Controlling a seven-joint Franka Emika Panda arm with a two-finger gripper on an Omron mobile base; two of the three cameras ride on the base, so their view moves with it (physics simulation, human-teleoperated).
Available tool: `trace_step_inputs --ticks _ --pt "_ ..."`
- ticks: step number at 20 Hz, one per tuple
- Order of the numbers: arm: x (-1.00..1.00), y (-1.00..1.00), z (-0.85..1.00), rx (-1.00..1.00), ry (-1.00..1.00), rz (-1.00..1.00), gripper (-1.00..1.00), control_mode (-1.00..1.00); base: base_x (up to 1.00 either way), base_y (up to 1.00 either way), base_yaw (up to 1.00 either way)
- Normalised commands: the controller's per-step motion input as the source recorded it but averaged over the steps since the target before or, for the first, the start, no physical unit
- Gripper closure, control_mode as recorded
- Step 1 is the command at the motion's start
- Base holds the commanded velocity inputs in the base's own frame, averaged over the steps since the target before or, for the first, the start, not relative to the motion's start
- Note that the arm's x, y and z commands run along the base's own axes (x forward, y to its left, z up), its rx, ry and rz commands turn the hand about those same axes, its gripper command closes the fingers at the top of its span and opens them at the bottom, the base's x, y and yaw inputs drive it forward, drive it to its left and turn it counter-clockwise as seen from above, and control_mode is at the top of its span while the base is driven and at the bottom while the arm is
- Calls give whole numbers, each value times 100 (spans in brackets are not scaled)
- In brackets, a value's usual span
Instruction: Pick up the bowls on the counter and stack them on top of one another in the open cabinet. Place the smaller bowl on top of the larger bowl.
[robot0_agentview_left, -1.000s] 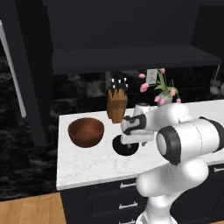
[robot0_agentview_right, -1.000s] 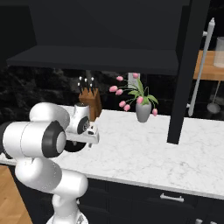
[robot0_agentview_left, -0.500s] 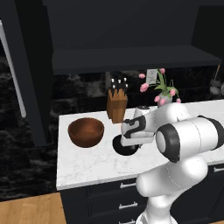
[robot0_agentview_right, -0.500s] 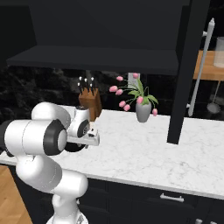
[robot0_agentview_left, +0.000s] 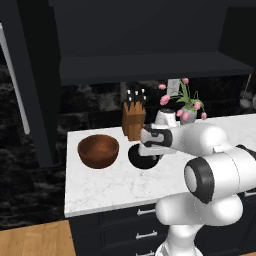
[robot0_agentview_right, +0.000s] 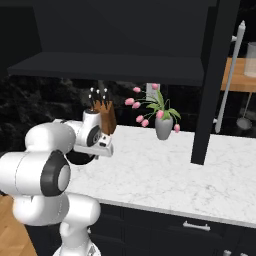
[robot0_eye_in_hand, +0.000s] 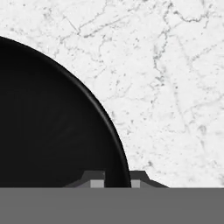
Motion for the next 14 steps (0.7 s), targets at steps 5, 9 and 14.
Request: trace_step_inputs --ticks 5,9,14 --pt "0 44 89 0 -3 -12 100 -100 0 0 0" --pt "8 100 37 0 0 -11 100 -100 0 0 0" --pt "21 100 24 0 -2 -14 100 -100 0 0 0"
